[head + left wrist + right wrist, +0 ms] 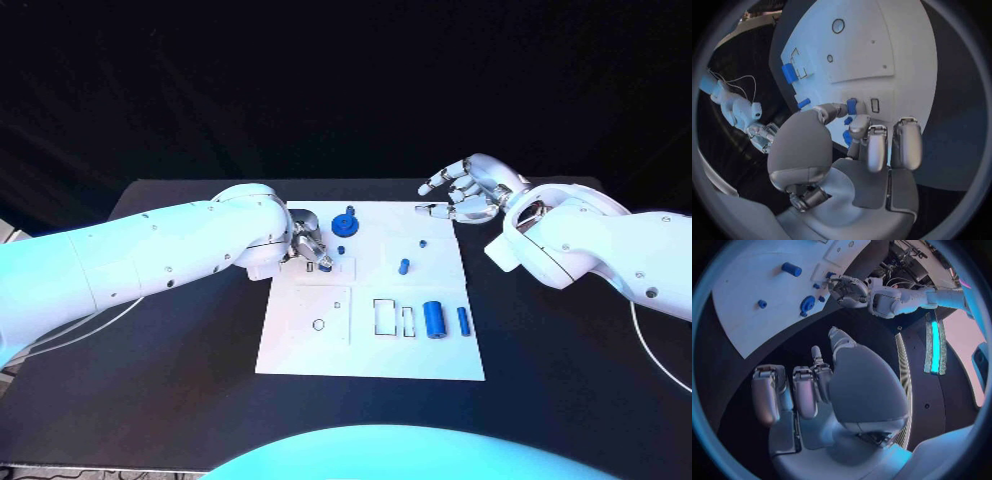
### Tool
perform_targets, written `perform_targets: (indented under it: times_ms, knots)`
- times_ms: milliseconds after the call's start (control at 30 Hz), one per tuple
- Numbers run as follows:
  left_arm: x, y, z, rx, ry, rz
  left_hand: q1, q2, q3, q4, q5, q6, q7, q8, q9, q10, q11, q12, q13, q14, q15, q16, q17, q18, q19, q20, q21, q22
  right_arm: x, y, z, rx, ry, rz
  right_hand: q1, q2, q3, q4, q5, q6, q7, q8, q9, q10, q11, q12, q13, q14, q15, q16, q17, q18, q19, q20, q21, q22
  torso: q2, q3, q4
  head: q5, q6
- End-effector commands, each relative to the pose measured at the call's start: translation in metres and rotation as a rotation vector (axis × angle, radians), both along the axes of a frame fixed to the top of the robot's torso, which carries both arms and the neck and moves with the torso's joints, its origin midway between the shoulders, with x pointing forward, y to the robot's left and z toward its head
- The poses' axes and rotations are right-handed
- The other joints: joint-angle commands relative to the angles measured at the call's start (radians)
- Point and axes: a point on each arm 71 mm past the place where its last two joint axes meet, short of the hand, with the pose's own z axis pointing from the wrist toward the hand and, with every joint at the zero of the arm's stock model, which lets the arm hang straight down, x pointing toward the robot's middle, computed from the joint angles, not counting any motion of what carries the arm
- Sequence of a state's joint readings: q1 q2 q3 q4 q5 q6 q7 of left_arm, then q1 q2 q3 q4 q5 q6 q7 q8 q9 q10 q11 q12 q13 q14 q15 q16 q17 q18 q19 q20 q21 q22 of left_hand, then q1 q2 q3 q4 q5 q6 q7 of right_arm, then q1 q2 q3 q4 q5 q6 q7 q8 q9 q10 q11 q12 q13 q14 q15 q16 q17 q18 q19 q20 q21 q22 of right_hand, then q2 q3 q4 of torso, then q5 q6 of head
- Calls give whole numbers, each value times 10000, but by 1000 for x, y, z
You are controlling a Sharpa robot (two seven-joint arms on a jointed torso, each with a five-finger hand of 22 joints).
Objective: Assemble the parts on the task board
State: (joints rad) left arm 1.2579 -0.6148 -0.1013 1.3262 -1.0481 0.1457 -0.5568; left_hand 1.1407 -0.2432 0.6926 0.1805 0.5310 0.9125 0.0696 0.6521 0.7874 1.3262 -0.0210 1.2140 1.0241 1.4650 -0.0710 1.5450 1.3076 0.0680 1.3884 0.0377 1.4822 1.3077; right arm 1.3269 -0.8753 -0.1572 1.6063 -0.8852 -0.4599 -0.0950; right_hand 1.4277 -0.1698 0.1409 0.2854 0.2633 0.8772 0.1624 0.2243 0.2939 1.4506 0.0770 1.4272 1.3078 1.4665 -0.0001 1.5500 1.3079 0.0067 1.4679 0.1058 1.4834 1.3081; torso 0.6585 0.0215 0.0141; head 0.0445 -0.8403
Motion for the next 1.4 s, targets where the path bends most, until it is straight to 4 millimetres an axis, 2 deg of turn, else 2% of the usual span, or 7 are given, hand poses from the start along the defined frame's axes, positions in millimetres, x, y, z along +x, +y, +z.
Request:
perform_targets:
  times_ms: [33, 500, 733, 1067, 1200, 1300, 1400]
  knots:
    - [-2, -1, -3, 160, 217, -211, 17, 72, 1940, -1980, 36, 181, -124, 32, 525, 65, 7, 37, 4, 918, -50, 47, 2132, -121, 67, 3, 40, 144, -1, 2, -1, -13, 39, 166, 7, 122, 65, 11, 0, 38, -12, 44, -5, -37, -2, -33, 1195, 878, 40, -42, 1949, 161, 552, 31, -33, 2116, 7, 6, 0, 3, -5]
    - [0, -7, -8, 434, 612, -431, -18, 83, 1921, -1961, 64, 193, -125, 27, 545, 42, 9, -25, -86, 928, -49, 61, 2166, -124, 75, -1, 45, 157, -1, 1, -1, -12, 34, 148, 9, 123, 70, 8, 0, 36, -12, 46, -6, -43, -3, -40, 1187, 878, 40, -42, 1949, 161, 552, 30, -35, 2115, 14, -1, 0, -27, -46]
    - [2, -11, -9, 509, 748, -474, -176, 229, 1884, -1838, 44, 196, -147, 23, 614, 75, -2, -56, -127, 927, -50, 58, 2160, -127, 74, -1, 42, 164, -1, -1, -1, -18, 40, 124, 9, 123, 70, 8, 0, 36, -12, 46, -6, -43, -3, -40, 1187, 878, 40, -42, 1949, 161, 552, 30, -35, 2115, 11, 5, -4, -19, -72]
    - [2, -12, -10, 534, 883, -522, -463, 260, 1561, -1714, -101, 204, -228, 66, 765, 206, -53, 26, -11, 950, -80, 92, 2242, -132, 79, -7, 27, 181, -1, -1, -1, -16, 36, 105, -2, 123, 71, 11, -2, 33, -12, 48, -8, -52, -2, -51, 1176, 875, 40, -47, 1938, 161, 552, 30, -35, 2116, 0, 2, 10, -42, -103]
    - [2, -11, -10, 527, 876, -466, -785, 262, 853, -1450, -311, 183, -352, 42, 866, 259, -127, 37, 3, 952, -127, 96, 2252, -136, 83, -32, -4, 183, -1, -2, 0, -1, 32, 95, -8, 121, 69, 13, -3, 31, -11, 48, -8, -50, -2, -49, 1178, 874, 40, -48, 1935, 164, 546, 30, -46, 2109, -7, 3, 11, -43, -111]
    - [3, -9, -10, 526, 856, -405, -1173, 255, -7, -1010, -447, 313, -377, -56, 851, 234, -153, 40, 21, 948, -154, 89, 2238, -134, 81, -74, -36, 165, -1, -2, 0, 11, 27, 83, -25, 117, 63, 19, -6, 27, -10, 47, -10, -60, -1, -61, 1166, 872, 40, -51, 1928, 167, 541, 29, -58, 2103, -5, 1, 14, -42, -96]
    - [3, -7, -10, 526, 830, -322, -1624, 210, -1015, -418, -498, 427, -371, -158, 819, 188, -145, 37, 22, 943, -155, 81, 2222, -133, 83, -82, -60, 152, -1, -2, 0, 16, 30, 74, -55, 112, 53, 29, -9, 17, -8, 44, -13, -70, 1, -73, 1155, 869, 41, -56, 1915, 172, 530, 29, -80, 2091, -7, -3, 12, -41, -90]
